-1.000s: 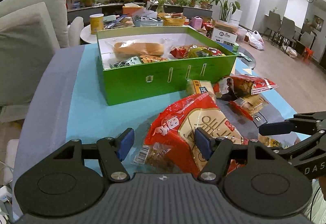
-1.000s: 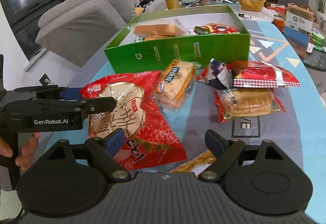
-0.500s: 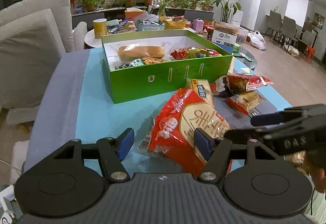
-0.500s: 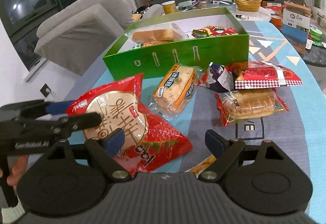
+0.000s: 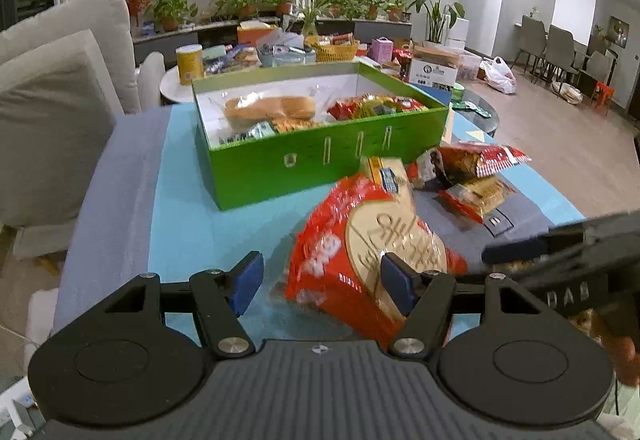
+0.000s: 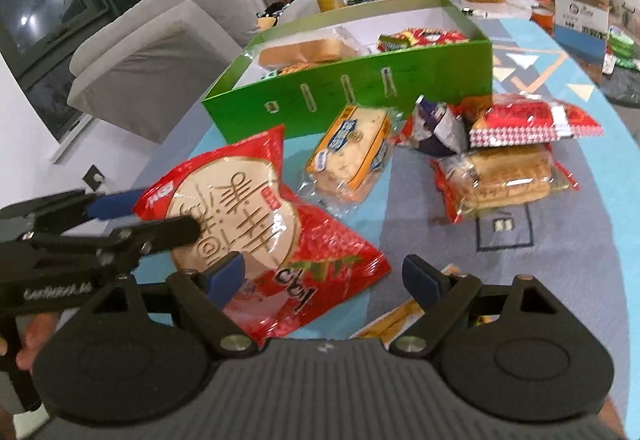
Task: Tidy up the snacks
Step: 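Move the right tool to the large red cracker bag on the table, then grasp the red cracker bag with the right gripper and lift it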
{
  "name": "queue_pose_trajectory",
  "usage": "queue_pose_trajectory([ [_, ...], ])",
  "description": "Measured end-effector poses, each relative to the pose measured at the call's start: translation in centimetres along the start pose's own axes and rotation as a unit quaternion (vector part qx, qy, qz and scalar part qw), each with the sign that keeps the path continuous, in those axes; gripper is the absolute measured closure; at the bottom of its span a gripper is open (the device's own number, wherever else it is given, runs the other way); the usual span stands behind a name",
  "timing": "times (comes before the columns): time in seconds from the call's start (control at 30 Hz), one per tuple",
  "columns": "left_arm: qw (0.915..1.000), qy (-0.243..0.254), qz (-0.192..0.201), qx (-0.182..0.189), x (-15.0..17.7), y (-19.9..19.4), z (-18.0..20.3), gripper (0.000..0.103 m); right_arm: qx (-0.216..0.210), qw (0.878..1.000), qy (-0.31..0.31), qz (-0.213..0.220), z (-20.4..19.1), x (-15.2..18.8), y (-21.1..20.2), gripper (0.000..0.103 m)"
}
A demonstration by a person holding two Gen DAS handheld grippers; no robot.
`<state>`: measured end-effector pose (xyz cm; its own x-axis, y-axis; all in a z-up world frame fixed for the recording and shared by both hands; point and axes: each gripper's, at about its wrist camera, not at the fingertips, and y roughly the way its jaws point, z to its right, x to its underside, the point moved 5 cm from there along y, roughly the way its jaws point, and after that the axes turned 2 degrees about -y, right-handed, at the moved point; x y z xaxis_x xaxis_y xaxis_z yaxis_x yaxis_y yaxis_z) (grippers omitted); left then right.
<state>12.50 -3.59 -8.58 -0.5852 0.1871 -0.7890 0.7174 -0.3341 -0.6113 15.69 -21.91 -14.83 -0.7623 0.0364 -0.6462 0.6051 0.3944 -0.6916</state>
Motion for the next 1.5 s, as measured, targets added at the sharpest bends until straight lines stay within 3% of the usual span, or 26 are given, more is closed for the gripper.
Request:
queue_pose_trajectory([
  [0.17,0.9999,0.010,-0.003,0.001,-1.2,1.8,-0.1,0.042,-0.016,0.999,0.048,0.001,0.6,0.0,0.7,0.055],
  [0.23,0.9999,-0.001,-0.012,0.012,-1.2,2.3,-0.3,0.046,-0.025,0.998,0.064,0.006,0.7,-0.1,0.8,0.055],
  [0.3,0.9992,-0.014,-0.020,0.032,-0.8,2.3,-0.4,0.057,-0.039,0.996,0.082,0.012,0.8,-0.3,0.9,0.055],
  [0.4,0.9988,-0.014,-0.024,0.041,-0.3,1.8,-0.3,0.058,-0.052,0.994,0.097,0.025,0.8,-1.0,0.9,0.065],
  [0.63,0.9985,0.005,-0.030,0.045,1.3,-0.3,0.5,0.057,-0.050,0.993,0.094,0.043,0.7,-2.4,0.6,0.065],
  [0.87,0.9988,-0.003,-0.031,0.039,2.1,-1.5,0.7,0.057,-0.026,0.997,0.065,0.027,0.8,-1.2,-0.8,0.045],
  [1.13,0.9989,0.002,-0.030,0.036,3.1,-2.8,0.5,0.055,-0.072,0.992,0.102,-0.012,0.2,-0.1,1.4,0.043],
  [1.27,0.9983,0.005,-0.028,0.051,3.4,-2.7,0.6,0.052,-0.092,0.990,0.105,-0.019,-1.1,0.0,2.0,0.046],
  [1.33,0.9979,0.001,-0.025,0.060,3.5,-2.7,0.8,0.051,-0.100,0.990,0.099,-0.017,-1.8,-0.3,2.1,0.056],
  [1.5,0.9976,0.007,-0.018,0.066,3.3,-3.1,1.3,0.052,-0.109,0.990,0.085,-0.009,-3.2,-1.3,1.7,0.059],
])
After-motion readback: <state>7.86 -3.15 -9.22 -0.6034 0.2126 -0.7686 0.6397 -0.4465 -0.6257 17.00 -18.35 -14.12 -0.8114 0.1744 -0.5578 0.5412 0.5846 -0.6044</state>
